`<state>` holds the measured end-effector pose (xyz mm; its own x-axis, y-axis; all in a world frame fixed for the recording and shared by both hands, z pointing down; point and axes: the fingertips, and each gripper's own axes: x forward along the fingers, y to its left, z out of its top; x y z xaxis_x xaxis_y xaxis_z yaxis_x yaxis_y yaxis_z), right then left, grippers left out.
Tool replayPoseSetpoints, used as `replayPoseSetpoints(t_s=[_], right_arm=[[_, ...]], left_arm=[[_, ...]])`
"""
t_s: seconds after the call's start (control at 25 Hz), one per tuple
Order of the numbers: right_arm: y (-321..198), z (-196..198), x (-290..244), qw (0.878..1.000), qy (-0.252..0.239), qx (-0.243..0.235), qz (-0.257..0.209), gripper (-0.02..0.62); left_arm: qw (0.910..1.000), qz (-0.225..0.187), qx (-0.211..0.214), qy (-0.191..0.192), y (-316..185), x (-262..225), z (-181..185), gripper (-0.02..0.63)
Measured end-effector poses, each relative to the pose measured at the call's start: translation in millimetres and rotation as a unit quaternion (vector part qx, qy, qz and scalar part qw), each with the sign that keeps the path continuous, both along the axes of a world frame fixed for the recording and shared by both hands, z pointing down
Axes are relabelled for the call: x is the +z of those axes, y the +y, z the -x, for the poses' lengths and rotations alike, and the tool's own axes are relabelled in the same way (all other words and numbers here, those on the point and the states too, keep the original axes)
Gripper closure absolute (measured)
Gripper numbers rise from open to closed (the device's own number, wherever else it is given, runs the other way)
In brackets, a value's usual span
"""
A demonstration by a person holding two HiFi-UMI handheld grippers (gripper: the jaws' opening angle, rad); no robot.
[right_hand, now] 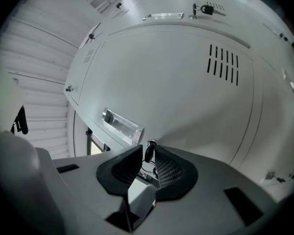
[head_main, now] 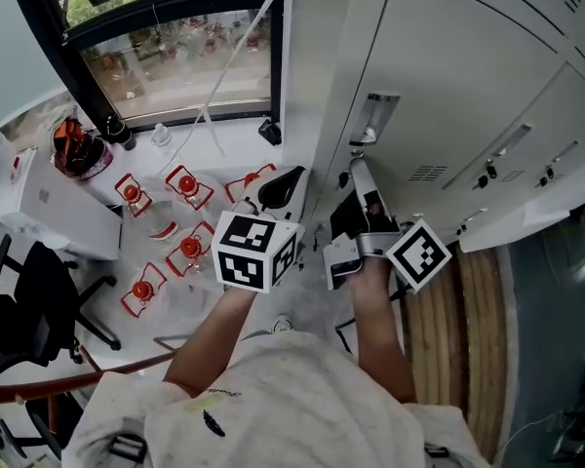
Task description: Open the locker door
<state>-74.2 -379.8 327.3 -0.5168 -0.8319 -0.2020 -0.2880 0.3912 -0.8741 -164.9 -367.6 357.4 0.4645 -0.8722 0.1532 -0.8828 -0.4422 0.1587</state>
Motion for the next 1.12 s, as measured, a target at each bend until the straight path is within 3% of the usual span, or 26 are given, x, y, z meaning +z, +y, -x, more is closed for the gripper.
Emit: replayPoseSetpoints(t_s=[0.56, 0.76, 1.12], right_arm=[[-1.0, -3.2, 4.8, 0.998, -0.06, 0.006, 0.005, 0.532], [1.6, -7.1, 4.1, 0.998, -0.062, 0.009, -0.002, 0.541], [12.1, -13.7, 2.7, 0.997, -0.073, -0.027, 0.0, 0.545]], left_arm=[[0.9996, 0.01, 0.021, 0.018, -4.5, 7.4, -6.1, 0.601], [0.9998, 0.012, 0.009, 0.014, -2.6, 8.9, -2.9, 0.601], [0.9998, 0.014, -0.014, 0.009, 12.4, 7.1, -12.9, 0.601]])
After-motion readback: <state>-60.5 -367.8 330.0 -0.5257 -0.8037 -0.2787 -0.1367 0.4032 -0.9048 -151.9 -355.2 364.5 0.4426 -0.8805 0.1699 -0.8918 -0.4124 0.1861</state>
